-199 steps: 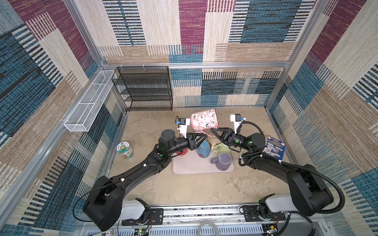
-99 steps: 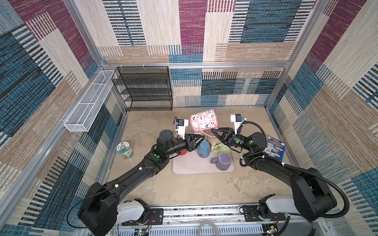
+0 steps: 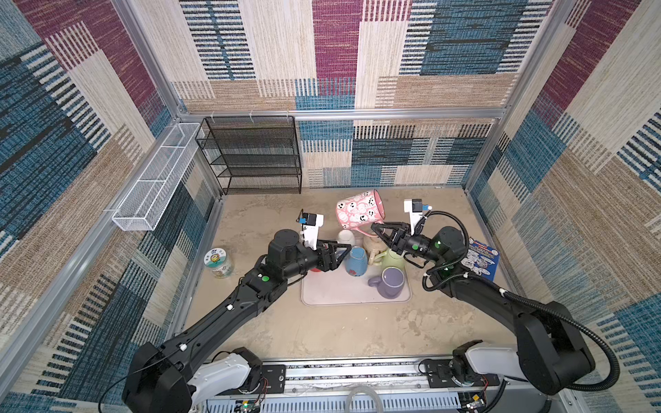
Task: Turn the mug right side up
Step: Place the mug at the top-right of the table.
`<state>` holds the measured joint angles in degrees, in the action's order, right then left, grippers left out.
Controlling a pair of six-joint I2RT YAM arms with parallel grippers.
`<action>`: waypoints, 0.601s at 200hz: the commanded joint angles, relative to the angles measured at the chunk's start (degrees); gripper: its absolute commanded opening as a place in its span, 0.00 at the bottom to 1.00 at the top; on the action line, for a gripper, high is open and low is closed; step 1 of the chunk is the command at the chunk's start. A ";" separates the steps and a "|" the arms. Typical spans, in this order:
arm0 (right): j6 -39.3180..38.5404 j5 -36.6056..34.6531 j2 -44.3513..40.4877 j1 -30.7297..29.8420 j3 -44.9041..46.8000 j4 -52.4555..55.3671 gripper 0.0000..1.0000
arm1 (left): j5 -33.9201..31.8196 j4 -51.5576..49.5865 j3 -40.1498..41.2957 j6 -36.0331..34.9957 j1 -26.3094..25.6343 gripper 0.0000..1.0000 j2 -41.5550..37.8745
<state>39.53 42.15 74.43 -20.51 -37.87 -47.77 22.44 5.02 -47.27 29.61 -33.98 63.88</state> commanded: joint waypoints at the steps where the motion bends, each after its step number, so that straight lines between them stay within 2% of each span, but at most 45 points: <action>1: -4.13 -2.69 -1.65 0.23 -1.11 -0.57 0.00 | -2.53 -6.00 -1.06 -3.31 0.22 0.74 -1.47; 15: -5.60 -4.04 -2.33 0.54 -1.32 1.61 0.00 | -3.32 -8.01 -1.27 -3.85 0.31 0.74 -2.31; 50: -8.83 -8.22 -3.51 1.20 -2.28 6.87 0.00 | -5.62 -13.03 -1.71 -4.88 0.34 1.00 -4.13; 120: -17.36 -16.08 -2.92 2.65 -9.44 22.08 0.00 | -10.57 -25.22 -4.92 -6.81 0.80 1.00 -5.66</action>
<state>26.72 30.37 71.50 -18.33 -44.64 -27.14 14.96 -14.06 -50.59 25.21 -33.50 58.57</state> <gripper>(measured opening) 0.218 0.995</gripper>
